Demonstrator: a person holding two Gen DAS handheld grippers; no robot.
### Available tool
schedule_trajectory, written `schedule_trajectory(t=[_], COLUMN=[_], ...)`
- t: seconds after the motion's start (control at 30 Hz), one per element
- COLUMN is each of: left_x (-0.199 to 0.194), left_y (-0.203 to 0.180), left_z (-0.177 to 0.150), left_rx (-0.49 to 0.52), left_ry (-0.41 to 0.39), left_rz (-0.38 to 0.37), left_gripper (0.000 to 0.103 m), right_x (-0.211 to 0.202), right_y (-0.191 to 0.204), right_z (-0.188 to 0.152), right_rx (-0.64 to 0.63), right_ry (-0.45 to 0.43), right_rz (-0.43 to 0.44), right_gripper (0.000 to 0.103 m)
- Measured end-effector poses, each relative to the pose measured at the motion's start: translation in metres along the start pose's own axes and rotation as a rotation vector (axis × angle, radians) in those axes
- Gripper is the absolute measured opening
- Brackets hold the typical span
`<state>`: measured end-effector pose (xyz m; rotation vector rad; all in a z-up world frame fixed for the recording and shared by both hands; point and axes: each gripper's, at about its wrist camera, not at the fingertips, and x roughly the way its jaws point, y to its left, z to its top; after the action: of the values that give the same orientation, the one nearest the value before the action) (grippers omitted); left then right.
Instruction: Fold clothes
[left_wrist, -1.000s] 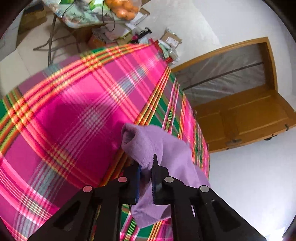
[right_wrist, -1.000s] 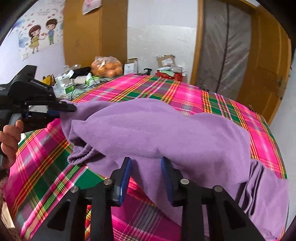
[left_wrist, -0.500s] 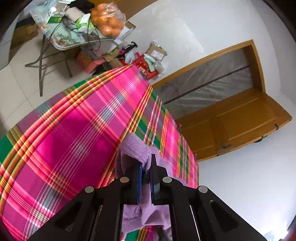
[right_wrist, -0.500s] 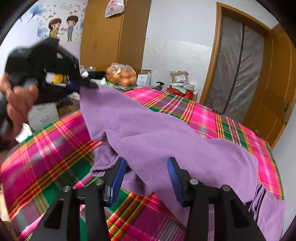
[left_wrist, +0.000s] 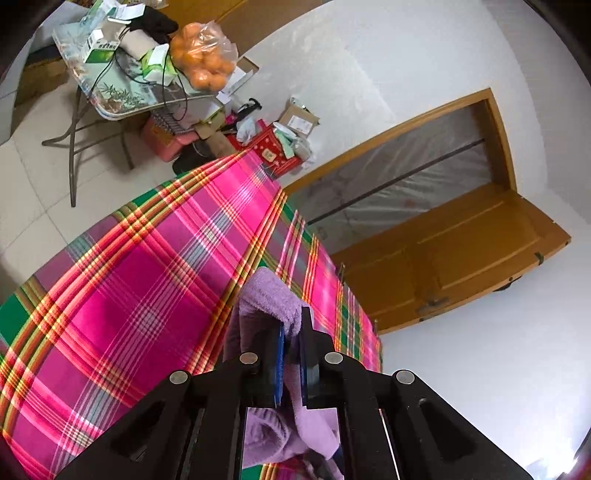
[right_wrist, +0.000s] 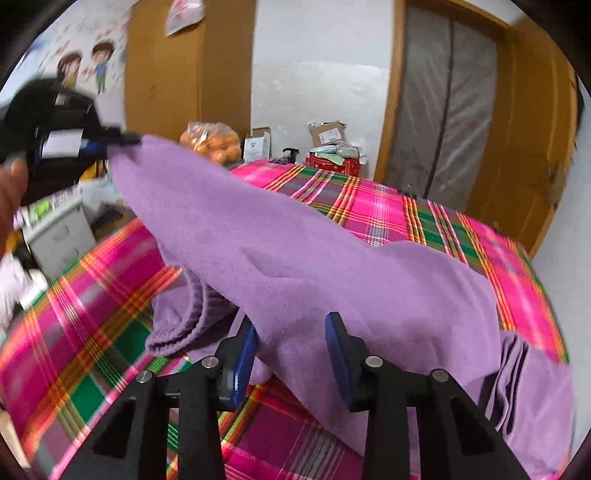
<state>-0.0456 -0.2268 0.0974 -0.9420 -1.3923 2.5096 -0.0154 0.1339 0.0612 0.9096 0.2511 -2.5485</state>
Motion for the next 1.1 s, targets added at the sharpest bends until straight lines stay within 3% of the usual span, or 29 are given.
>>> schedule_trajectory(t=[0.17,0.47,0.5,0.57,0.63,0.97,1.1], left_x=[-0.005,-0.021,-0.021,-0.022,-0.021,0.002,0.026], left_y=[-0.004,-0.015,-0.015,-0.015,-0.016,-0.029,-0.034], left_z=[0.004,0.012,0.012,0.013,0.012,0.019,0.023], left_rx=[0.006,0.036,0.036,0.041,0.051,0.132,0.176], left_ry=[-0.014,-0.053,-0.052,-0.051,-0.053,-0.039,-0.002], left_rz=[-0.007,-0.017,-0.016,-0.011,-0.007,0.032,0.066], left_gripper=[0.006,0.006,0.006,0.006,0.006,0.006,0.006], right_x=[-0.006,0.012,0.012,0.011,0.001,-0.018,-0.006], right_y=[-0.015,-0.052,-0.055,-0.059,-0.061,-0.090,-0.105], right_z=[0.000,-0.009,-0.009,-0.008,-0.006,0.053,0.077], right_rx=[0.024,0.100,0.101,0.100,0.109,0.096,0.075], right_ry=[-0.015,0.047,0.046,0.042,0.011,-0.141,-0.146], right_rz=[-0.116,-0.207,-0.215,-0.234,-0.253,-0.355,-0.392], right_gripper=[0.037,0.036,0.034,0.008,0.003,0.003,0.003])
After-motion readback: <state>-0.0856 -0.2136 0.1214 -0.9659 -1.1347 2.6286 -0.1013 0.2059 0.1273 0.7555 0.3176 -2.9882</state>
